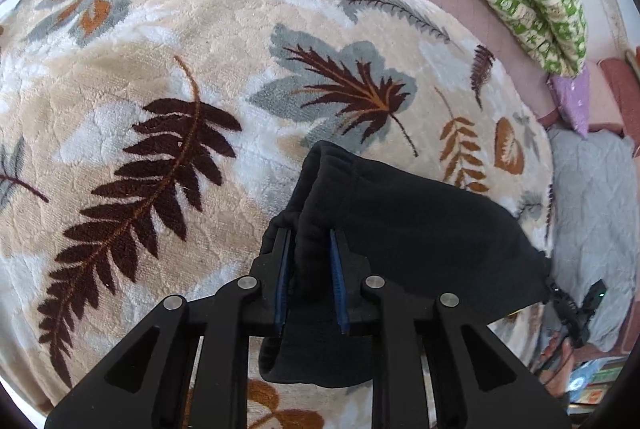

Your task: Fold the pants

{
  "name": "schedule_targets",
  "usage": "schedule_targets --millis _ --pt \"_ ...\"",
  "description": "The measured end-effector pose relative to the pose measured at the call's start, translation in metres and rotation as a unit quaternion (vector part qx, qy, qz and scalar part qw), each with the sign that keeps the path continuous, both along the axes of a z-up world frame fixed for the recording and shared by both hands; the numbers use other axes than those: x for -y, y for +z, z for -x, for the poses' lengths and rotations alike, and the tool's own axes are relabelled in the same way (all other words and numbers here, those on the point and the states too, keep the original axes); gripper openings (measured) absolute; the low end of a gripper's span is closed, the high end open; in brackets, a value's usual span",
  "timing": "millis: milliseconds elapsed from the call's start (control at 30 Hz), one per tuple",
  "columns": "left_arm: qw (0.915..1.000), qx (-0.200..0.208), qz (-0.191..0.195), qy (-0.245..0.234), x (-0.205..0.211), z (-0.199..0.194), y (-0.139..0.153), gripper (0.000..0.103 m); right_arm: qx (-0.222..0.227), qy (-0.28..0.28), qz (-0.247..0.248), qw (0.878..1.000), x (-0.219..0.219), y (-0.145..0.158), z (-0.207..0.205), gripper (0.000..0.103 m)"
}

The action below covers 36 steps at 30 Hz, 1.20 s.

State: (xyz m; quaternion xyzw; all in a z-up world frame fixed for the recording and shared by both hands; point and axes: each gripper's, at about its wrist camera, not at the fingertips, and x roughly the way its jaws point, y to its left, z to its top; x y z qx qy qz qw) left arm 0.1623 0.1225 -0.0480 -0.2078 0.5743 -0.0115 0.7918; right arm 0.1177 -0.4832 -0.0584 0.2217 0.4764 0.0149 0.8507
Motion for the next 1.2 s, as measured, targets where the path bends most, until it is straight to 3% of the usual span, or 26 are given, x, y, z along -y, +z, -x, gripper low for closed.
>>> schedule_targets --millis 100,133,367,467,567,600,667,700,900,1133,1200 --pt "0.9999 0.0 -0.011 0.001 0.002 0.002 0.005 0.02 -0.009 -0.006 0.013 1.0 -0.004 0.001 -0.002 0.015" --pt "0.9999 0.0 -0.01 0.005 0.0 0.004 0.008 0.025 -0.004 -0.009 0.012 1.0 -0.004 0.004 0.0 0.015" --pt "0.997 0.003 0.051 0.058 -0.04 0.019 0.019 0.033 0.025 -0.001 0.022 0.999 -0.013 0.038 0.016 0.016" --pt "0.9962 -0.006 0.076 0.041 -0.041 0.025 0.018 0.034 0.035 0.006 0.011 0.999 -0.021 0.049 0.022 0.016" --pt "0.9967 -0.001 0.081 -0.004 -0.027 0.037 0.02 0.034 0.04 0.037 -0.014 0.998 -0.045 0.057 0.023 0.017" --pt "0.9967 0.003 0.079 -0.017 -0.022 0.04 0.02 0.034 0.041 0.048 -0.018 0.998 -0.055 0.059 0.022 0.019" --pt "0.997 0.009 0.066 -0.04 -0.013 0.047 0.019 0.049 0.039 0.078 -0.024 0.996 -0.081 0.06 0.021 0.021" --pt "0.9971 0.012 0.056 -0.05 -0.007 0.049 0.019 0.051 0.037 0.09 -0.025 0.995 -0.093 0.06 0.019 0.021" --pt "0.9933 0.02 0.003 -0.114 0.018 0.055 0.013 0.052 0.026 0.174 -0.036 0.984 -0.179 0.058 -0.016 0.021" --pt "0.987 0.031 -0.005 -0.157 0.02 0.055 0.009 0.052 0.012 0.307 -0.042 0.951 -0.318 0.053 -0.08 0.025" --pt "0.9863 0.027 0.005 -0.163 0.017 0.053 0.005 0.052 0.002 0.34 -0.053 0.939 -0.354 0.046 -0.094 0.032"
